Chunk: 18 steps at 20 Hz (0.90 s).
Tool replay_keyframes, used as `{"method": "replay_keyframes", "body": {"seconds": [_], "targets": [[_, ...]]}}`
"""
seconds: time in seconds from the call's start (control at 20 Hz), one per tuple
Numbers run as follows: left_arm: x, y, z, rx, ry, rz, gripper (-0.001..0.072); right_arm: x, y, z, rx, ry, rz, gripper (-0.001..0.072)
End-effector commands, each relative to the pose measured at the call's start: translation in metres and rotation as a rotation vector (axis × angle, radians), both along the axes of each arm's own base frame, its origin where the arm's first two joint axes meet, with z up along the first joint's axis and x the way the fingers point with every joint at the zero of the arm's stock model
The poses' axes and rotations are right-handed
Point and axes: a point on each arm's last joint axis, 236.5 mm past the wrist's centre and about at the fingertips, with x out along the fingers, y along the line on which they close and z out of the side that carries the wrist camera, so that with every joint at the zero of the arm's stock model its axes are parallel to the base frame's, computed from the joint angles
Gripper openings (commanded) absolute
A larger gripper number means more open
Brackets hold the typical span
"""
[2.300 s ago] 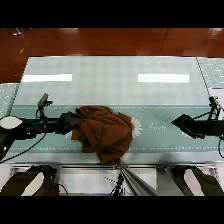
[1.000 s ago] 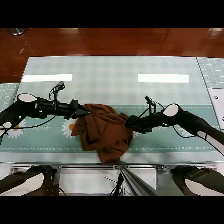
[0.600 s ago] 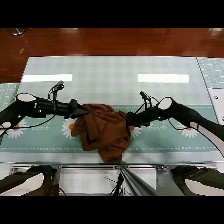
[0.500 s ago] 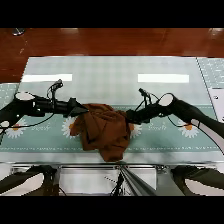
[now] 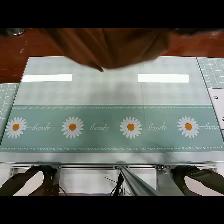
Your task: Fold the shirts.
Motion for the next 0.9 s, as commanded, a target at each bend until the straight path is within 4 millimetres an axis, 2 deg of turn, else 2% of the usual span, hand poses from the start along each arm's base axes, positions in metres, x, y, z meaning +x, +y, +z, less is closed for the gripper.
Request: {"method": "replay_keyframes", "body": {"seconds": [0.0,0.1,0.2,0.25,0.35,0.45,0.5,0.6,0.7,0.75,0.85], "targets": [[-0.051,0.053,0.110,0.149,-0.265,0.290,0.0025,-0.077,-0.066,0.105,-0.107,-0.269,-0.167,0.0022],[-0.090,0.074,0.137,0.234,-0.353,0.434,0.0025,-0.127,-0.085,0.122,-0.124,-0.330,-0.205,0.0022],[-0.131,0.080,0.151,0.313,-0.418,0.527,0.0025,-0.173,-0.094,0.125,-0.129,-0.351,-0.209,0.0022],[-0.150,0.080,0.151,0.363,-0.432,0.562,0.0025,-0.194,-0.097,0.125,-0.126,-0.356,-0.209,0.0022],[-0.179,0.076,0.139,0.460,-0.414,0.594,0.0025,-0.225,-0.103,0.114,-0.124,-0.335,-0.212,0.0021],[-0.194,0.081,0.116,0.517,-0.347,0.627,0.0025,-0.242,-0.108,0.090,-0.125,-0.261,-0.226,0.0022],[-0.193,0.084,0.099,0.508,-0.294,0.629,0.0025,-0.244,-0.108,0.076,-0.122,-0.218,-0.227,0.0022],[-0.182,0.083,0.050,0.485,-0.176,0.576,0.0025,-0.238,-0.102,0.039,-0.125,-0.114,-0.211,0.0022],[-0.162,0.075,-0.020,0.425,-0.019,0.473,0.0026,-0.219,-0.091,-0.008,-0.132,0.018,-0.184,0.0022],[-0.152,0.068,-0.061,0.384,0.075,0.407,0.0026,-0.207,-0.084,-0.030,-0.126,0.065,-0.165,0.0022],[-0.137,0.061,-0.147,0.334,0.273,0.312,0.0026,-0.171,-0.072,-0.075,-0.109,0.129,-0.155,0.0022]]}}
